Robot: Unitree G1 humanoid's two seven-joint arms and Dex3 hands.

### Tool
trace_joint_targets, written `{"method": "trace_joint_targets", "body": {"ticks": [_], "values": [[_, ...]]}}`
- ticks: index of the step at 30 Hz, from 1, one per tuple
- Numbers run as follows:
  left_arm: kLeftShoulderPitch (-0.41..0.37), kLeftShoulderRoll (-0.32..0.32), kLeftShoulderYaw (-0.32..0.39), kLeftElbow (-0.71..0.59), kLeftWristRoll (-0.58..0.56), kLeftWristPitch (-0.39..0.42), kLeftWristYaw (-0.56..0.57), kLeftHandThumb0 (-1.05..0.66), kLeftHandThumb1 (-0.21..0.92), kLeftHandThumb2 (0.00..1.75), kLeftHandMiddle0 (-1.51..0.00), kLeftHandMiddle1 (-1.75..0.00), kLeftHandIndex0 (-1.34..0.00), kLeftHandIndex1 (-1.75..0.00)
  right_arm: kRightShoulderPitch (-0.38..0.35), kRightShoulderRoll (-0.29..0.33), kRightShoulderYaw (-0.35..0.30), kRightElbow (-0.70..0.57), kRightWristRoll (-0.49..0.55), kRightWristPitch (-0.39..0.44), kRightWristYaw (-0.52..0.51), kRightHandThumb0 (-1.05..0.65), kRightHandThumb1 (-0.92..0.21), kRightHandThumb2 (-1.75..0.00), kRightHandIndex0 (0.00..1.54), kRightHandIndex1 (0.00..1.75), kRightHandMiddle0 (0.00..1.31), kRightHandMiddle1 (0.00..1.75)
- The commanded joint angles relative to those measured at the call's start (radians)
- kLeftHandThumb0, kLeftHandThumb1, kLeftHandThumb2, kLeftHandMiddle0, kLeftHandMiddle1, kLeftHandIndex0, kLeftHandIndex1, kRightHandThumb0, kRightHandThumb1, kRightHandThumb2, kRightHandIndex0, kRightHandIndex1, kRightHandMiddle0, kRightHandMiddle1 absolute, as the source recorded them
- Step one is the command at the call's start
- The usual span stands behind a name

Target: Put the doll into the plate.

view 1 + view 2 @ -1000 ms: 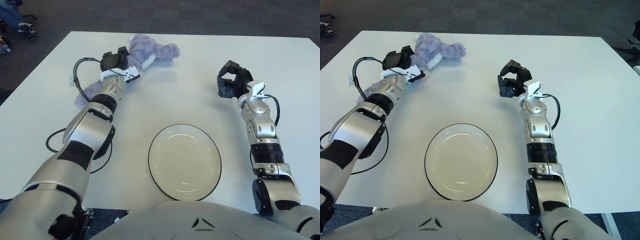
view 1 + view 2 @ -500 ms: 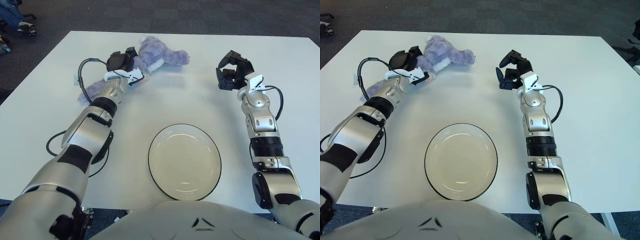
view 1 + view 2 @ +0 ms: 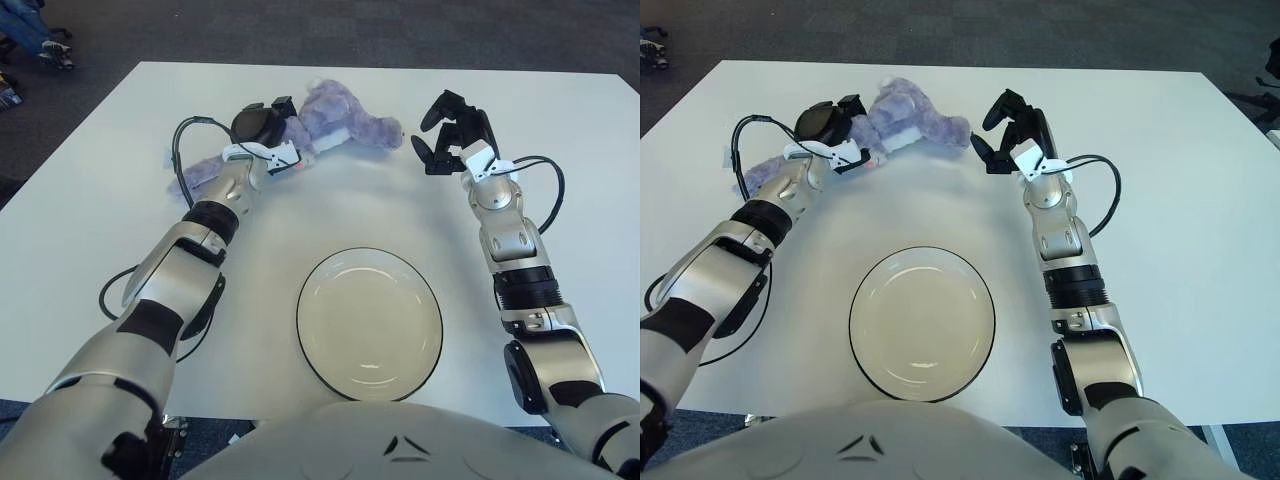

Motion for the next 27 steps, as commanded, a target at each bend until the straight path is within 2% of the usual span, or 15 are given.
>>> {"method": "trace_joint_targets", "body": {"ticks": [1,5,6,8,9,11,12,15,19,27], "values": [[0.039,0.015,-0.007,-0.071,0.018,0.008,-0.023,0.55,0.14,1.54,-0.76,-1.75,-1.00,-1.75,-0.018,-0.033,0.018,0.009,-0.024,-0.012,0.028,-0.40,-0.59,-0.94,0.91,1.75,0.41,1.72],[0.079,0.024,0.001,-0.164,0.020,0.024,-0.046,0.55,0.13,1.55,-0.77,-1.75,-1.00,-1.75,-0.021,-0.043,0.035,0.027,-0.037,-0.015,0.043,-0.39,-0.67,-0.79,0.99,1.75,0.41,1.66],[0.089,0.026,0.004,-0.185,0.019,0.021,-0.053,0.55,0.12,1.55,-0.77,-1.75,-1.00,-1.75,-0.021,-0.045,0.040,0.032,-0.041,-0.013,0.047,-0.48,-0.61,-0.78,0.98,1.75,0.27,1.64],[0.104,0.031,0.008,-0.214,0.019,0.016,-0.061,0.55,0.12,1.55,-0.77,-1.75,-1.00,-1.75,-0.022,-0.046,0.048,0.037,-0.045,-0.010,0.052,-0.57,-0.55,-0.79,0.79,1.75,0.14,1.61],[0.110,0.033,0.009,-0.224,0.021,0.015,-0.063,0.55,0.12,1.55,-0.77,-1.75,-1.00,-1.75,-0.022,-0.047,0.051,0.039,-0.046,-0.009,0.053,-0.61,-0.53,-0.80,0.61,1.75,0.09,1.57],[0.119,0.036,0.009,-0.244,0.027,0.014,-0.066,0.55,0.12,1.55,-0.77,-1.75,-1.00,-1.75,-0.022,-0.045,0.055,0.040,-0.050,-0.001,0.058,-0.65,-0.51,-0.81,0.44,1.75,0.04,1.54],[0.122,0.037,0.009,-0.252,0.029,0.015,-0.067,0.55,0.12,1.55,-0.77,-1.75,-1.00,-1.75,-0.022,-0.044,0.056,0.040,-0.051,0.004,0.061,-0.68,-0.51,-0.81,0.28,1.58,0.03,1.50],[0.140,0.036,0.005,-0.297,0.041,0.018,-0.069,0.55,0.13,1.55,-0.77,-1.75,-1.00,-1.75,-0.021,-0.042,0.064,0.037,-0.059,0.023,0.072,-0.75,-0.55,-0.75,0.09,1.36,0.01,1.39],[0.165,0.036,0.004,-0.357,0.053,0.015,-0.071,0.55,0.13,1.54,-0.76,-1.75,-1.04,-1.75,-0.025,-0.037,0.074,0.044,-0.059,0.055,0.092,-0.83,-0.60,-0.63,0.02,1.13,0.00,1.22],[0.198,0.038,0.009,-0.426,0.068,0.016,-0.085,0.55,0.13,1.54,-0.76,-1.75,-1.07,-1.75,-0.030,-0.032,0.083,0.054,-0.037,0.084,0.139,-0.84,-0.58,-0.57,0.00,1.05,0.00,1.06]]}}
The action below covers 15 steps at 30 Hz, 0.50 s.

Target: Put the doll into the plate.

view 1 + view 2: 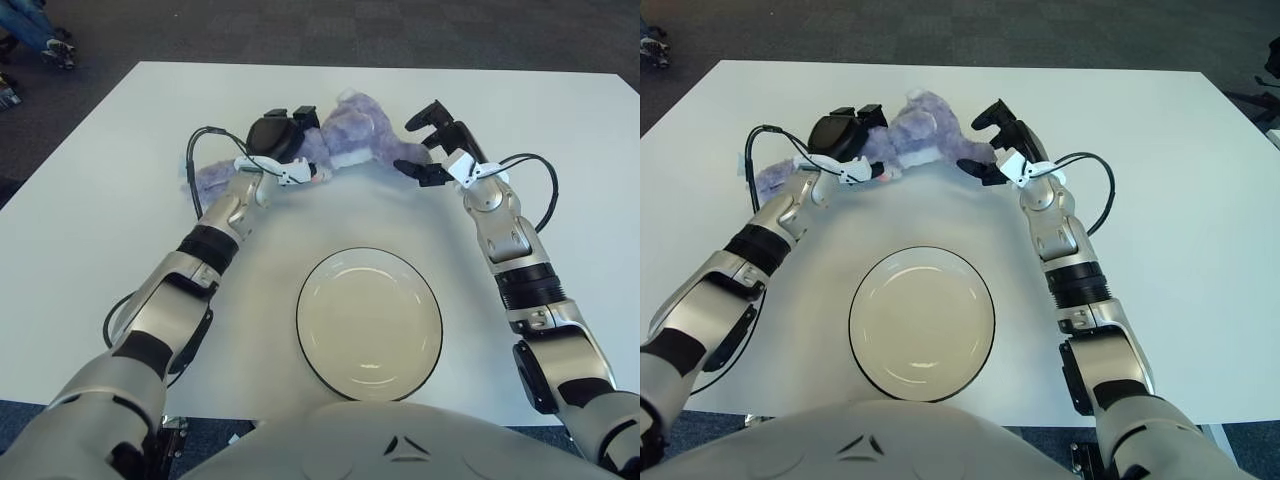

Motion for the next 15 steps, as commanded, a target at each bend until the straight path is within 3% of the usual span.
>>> {"method": "trace_joint_targets", "body": {"ticks": [1,10,15], "values": [[0.017,0.007,0.005,-0.044,0.015,0.000,-0.010,0.55,0.13,1.54,-0.76,-1.75,-1.07,-1.75,-0.024,0.002,0.003,0.013,0.010,0.015,0.026,-0.83,-0.58,-0.57,0.00,1.04,0.00,1.05],[0.040,-0.004,0.005,-0.111,0.040,0.027,-0.034,0.55,0.13,1.54,-0.76,-1.75,-1.07,-1.75,-0.037,-0.013,0.023,0.053,-0.005,-0.045,0.040,-0.87,-0.56,-0.60,0.00,0.69,0.00,1.04],[0.053,-0.010,0.016,-0.138,0.030,0.042,-0.067,0.55,0.13,1.54,-0.76,-1.75,-1.06,-1.75,-0.043,-0.017,0.029,0.071,-0.010,-0.063,0.040,-0.89,-0.57,-0.60,0.00,0.60,0.00,0.99]]}}
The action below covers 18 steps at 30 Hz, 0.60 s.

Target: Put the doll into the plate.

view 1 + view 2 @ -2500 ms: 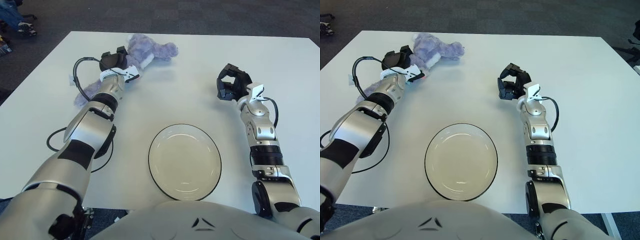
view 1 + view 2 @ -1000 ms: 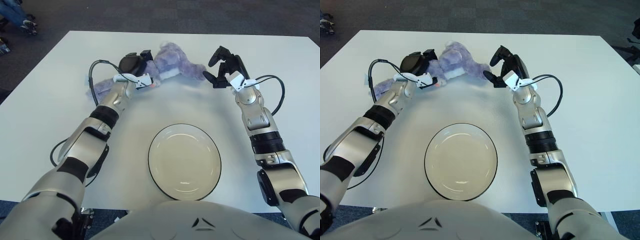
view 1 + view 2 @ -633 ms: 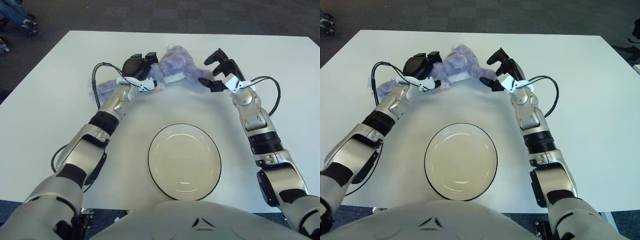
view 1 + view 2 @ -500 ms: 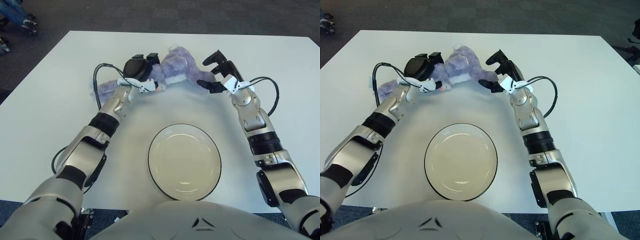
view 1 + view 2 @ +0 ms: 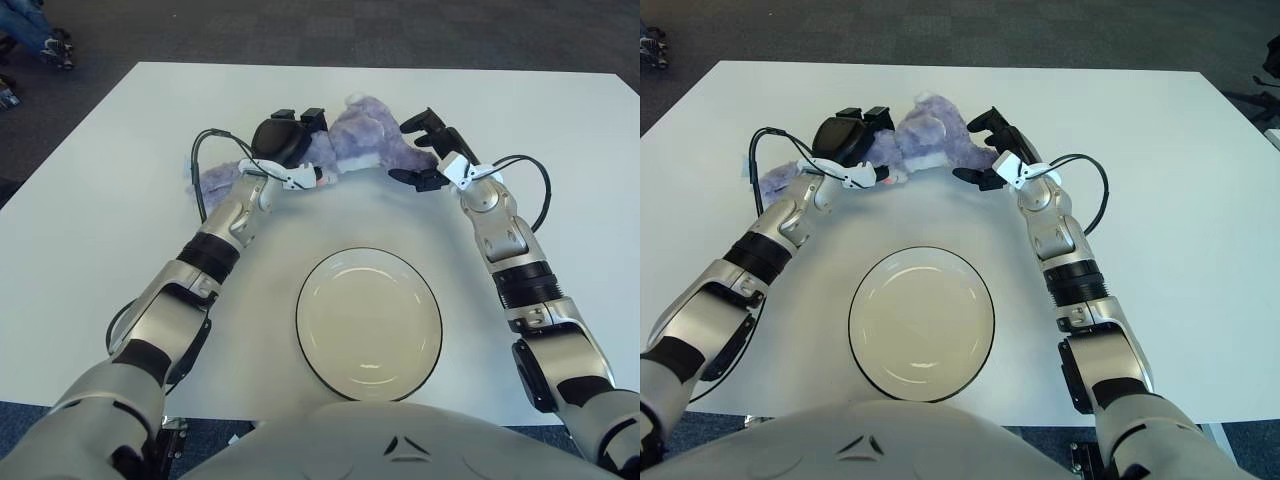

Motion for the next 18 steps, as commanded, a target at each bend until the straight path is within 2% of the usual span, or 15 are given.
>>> {"method": "trace_joint_targets", "body": {"ticks": [1,14,15,16,18], "values": [[0.012,-0.003,0.017,-0.028,-0.009,0.008,-0.025,0.55,0.13,1.54,-0.76,-1.75,-1.05,-1.75,-0.024,-0.016,0.005,0.016,-0.012,-0.024,0.002,-0.90,-0.58,-0.60,0.00,0.59,0.00,0.98],[0.034,-0.010,0.043,-0.071,-0.059,-0.022,-0.085,0.55,0.13,1.54,-0.76,-1.75,-1.00,-1.75,-0.024,-0.025,0.022,0.028,-0.007,-0.030,0.046,-0.89,-0.60,-0.57,0.00,0.58,0.00,0.92],[0.034,-0.011,0.044,-0.073,-0.058,-0.023,-0.086,0.55,0.14,1.53,-0.75,-1.75,-1.00,-1.75,-0.024,-0.024,0.022,0.027,-0.006,-0.026,0.050,-0.84,-0.57,-0.61,0.00,0.75,0.00,0.96],[0.035,-0.011,0.045,-0.075,-0.057,-0.024,-0.086,0.54,0.14,1.53,-0.75,-1.75,-1.00,-1.75,-0.023,-0.023,0.022,0.027,-0.006,-0.024,0.054,-0.73,-0.47,-0.73,0.06,0.98,0.00,1.14],[0.036,-0.013,0.047,-0.078,-0.061,-0.026,-0.089,0.54,0.15,1.52,-0.75,-1.75,-1.00,-1.75,-0.023,-0.022,0.023,0.028,-0.010,-0.021,0.057,-0.63,-0.38,-0.87,0.10,1.20,0.00,1.31]]}}
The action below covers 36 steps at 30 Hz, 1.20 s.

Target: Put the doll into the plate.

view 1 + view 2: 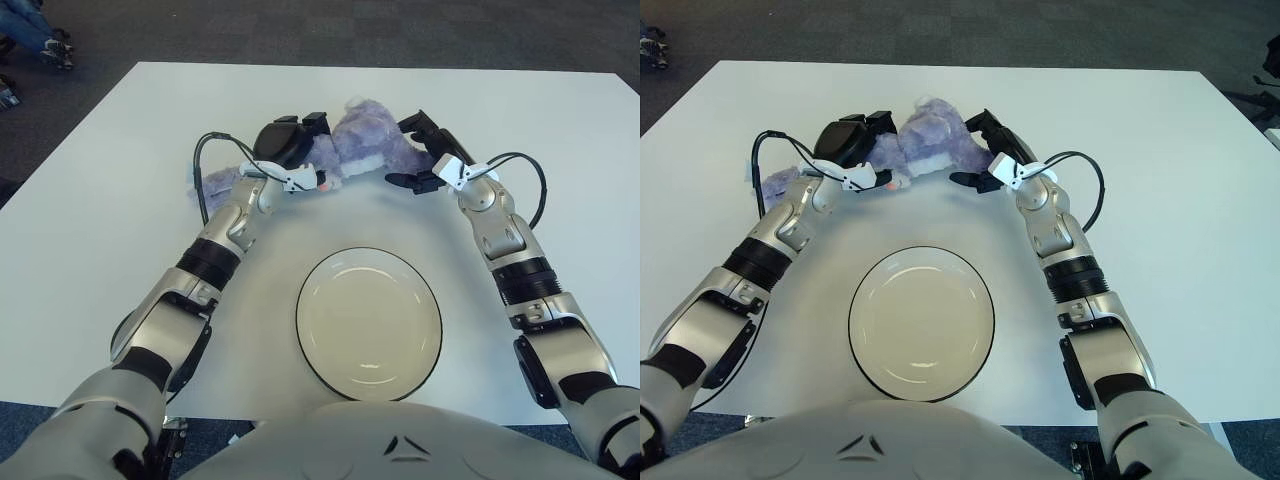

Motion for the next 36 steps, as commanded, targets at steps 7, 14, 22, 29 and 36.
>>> {"method": "trace_joint_targets", "body": {"ticks": [7,14,22,29,36], "values": [[0.002,-0.007,0.016,-0.033,-0.018,-0.021,-0.026,0.54,0.15,1.51,-0.74,-1.75,-0.99,-1.75,-0.029,-0.031,0.026,0.020,-0.051,-0.002,0.003,0.00,-0.38,-1.08,0.62,1.39,0.32,1.71],[0.004,-0.006,0.016,-0.044,-0.004,-0.012,-0.024,0.54,0.15,1.51,-0.74,-1.75,-0.98,-1.75,-0.031,-0.034,0.028,0.032,-0.063,-0.022,-0.021,0.00,-0.06,-1.44,0.90,1.26,0.71,1.74],[0.008,-0.004,0.016,-0.059,0.009,-0.011,-0.019,0.54,0.15,1.52,-0.75,-1.75,-0.99,-1.75,-0.028,-0.018,0.016,0.028,-0.063,0.007,-0.053,0.00,0.07,-1.59,0.99,1.25,0.81,1.75],[0.009,-0.001,0.015,-0.067,0.029,-0.012,-0.008,0.54,0.14,1.52,-0.75,-1.75,-0.98,-1.75,-0.024,-0.004,0.014,0.021,-0.083,0.032,-0.109,0.00,0.09,-1.62,1.00,1.29,0.80,1.75],[0.014,-0.005,0.023,-0.076,0.027,-0.011,-0.012,0.54,0.14,1.53,-0.75,-1.75,-0.98,-1.75,-0.017,-0.003,0.016,0.021,-0.088,0.019,-0.143,0.00,0.09,-1.68,0.96,1.47,0.75,1.75]]}}
